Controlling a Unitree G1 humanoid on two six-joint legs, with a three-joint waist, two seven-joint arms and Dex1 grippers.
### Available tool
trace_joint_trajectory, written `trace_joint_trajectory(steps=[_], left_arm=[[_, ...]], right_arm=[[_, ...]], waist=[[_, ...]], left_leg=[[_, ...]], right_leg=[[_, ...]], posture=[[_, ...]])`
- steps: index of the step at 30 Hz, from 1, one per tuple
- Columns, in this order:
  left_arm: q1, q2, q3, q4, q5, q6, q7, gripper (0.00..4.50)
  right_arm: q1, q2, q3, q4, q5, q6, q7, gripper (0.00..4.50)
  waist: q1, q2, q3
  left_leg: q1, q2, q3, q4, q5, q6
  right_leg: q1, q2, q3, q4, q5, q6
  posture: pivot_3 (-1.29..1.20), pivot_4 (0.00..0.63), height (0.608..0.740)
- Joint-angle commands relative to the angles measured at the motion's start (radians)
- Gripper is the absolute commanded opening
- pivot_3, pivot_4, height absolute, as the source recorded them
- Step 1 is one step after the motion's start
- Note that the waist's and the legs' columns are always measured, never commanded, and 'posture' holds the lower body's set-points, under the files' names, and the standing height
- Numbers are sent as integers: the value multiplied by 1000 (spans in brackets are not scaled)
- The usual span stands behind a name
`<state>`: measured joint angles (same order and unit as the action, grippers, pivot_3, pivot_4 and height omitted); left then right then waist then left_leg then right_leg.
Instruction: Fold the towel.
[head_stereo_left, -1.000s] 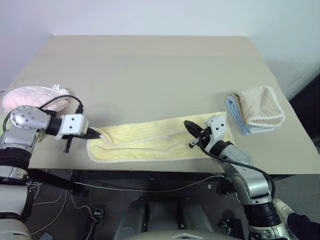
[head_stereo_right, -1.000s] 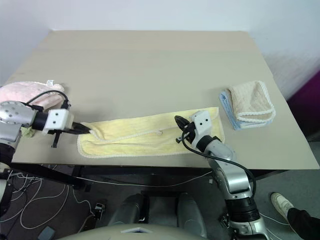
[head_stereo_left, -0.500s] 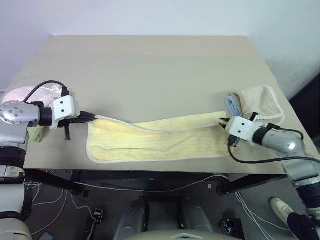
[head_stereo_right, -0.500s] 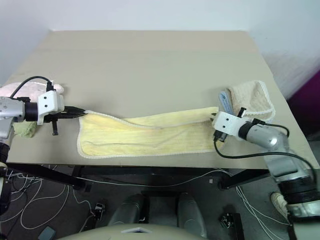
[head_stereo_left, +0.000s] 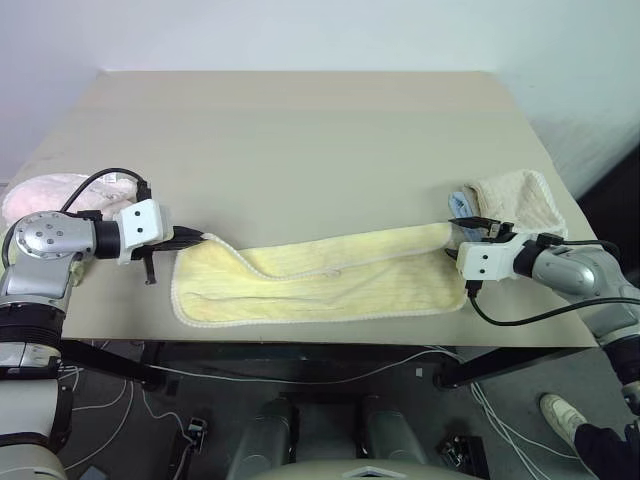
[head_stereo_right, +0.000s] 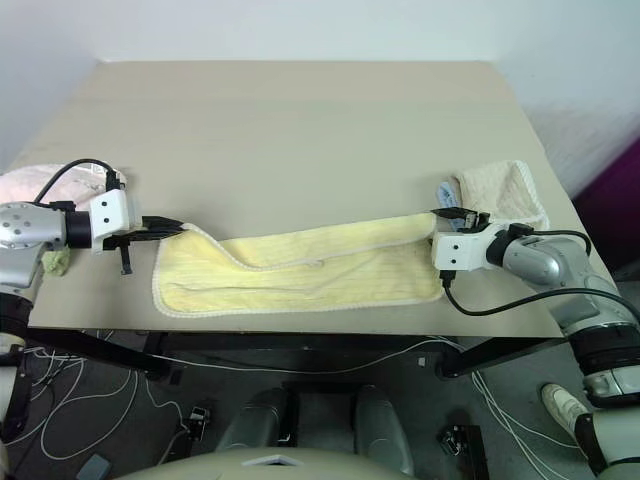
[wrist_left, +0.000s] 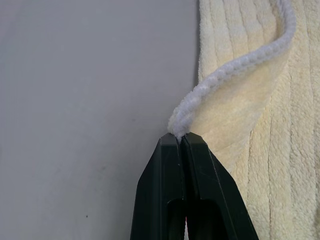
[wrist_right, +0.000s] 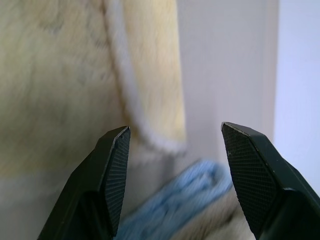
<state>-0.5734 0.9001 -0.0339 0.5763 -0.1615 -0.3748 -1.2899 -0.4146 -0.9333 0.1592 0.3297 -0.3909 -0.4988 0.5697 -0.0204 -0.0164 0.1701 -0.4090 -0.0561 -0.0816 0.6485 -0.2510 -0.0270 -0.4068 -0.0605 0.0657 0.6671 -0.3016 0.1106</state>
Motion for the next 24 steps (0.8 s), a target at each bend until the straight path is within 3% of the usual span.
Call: trace_joint_trajectory(steps=[1,12,15,22,24], left_arm=[[6,0,28,-26,-11,2,9,0],[12,-5,38,-17,-13,-4,7,0],[10,-8,37,-15,-11,-4,9,0],[7,-16,37,-1,-7,-10,13,0],[5,-19,37,3,-6,-11,14,0]], right_arm=[[-33,-3,6,15,-42,-33,-32,3080],[-57,-15,21,88,-108,-101,-95,3080],[-62,-7,25,101,-116,-112,-109,2463],[-56,-6,37,120,-124,-127,-118,148],[-56,-3,39,119,-124,-127,-117,30]], waist=[[1,0,0],[-1,0,0],[0,0,0],[0,0,0],[0,0,0]], left_leg=[[0,0,0,0,0,0],[0,0,0,0,0,0],[0,0,0,0,0,0],[0,0,0,0,0,0],[0,0,0,0,0,0]], right_leg=[[0,0,0,0,0,0],[0,0,0,0,0,0],[0,0,0,0,0,0],[0,0,0,0,0,0],[0,0,0,0,0,0]], posture=[[0,150,740],[0,150,740],[0,150,740],[0,150,740],[0,150,740]])
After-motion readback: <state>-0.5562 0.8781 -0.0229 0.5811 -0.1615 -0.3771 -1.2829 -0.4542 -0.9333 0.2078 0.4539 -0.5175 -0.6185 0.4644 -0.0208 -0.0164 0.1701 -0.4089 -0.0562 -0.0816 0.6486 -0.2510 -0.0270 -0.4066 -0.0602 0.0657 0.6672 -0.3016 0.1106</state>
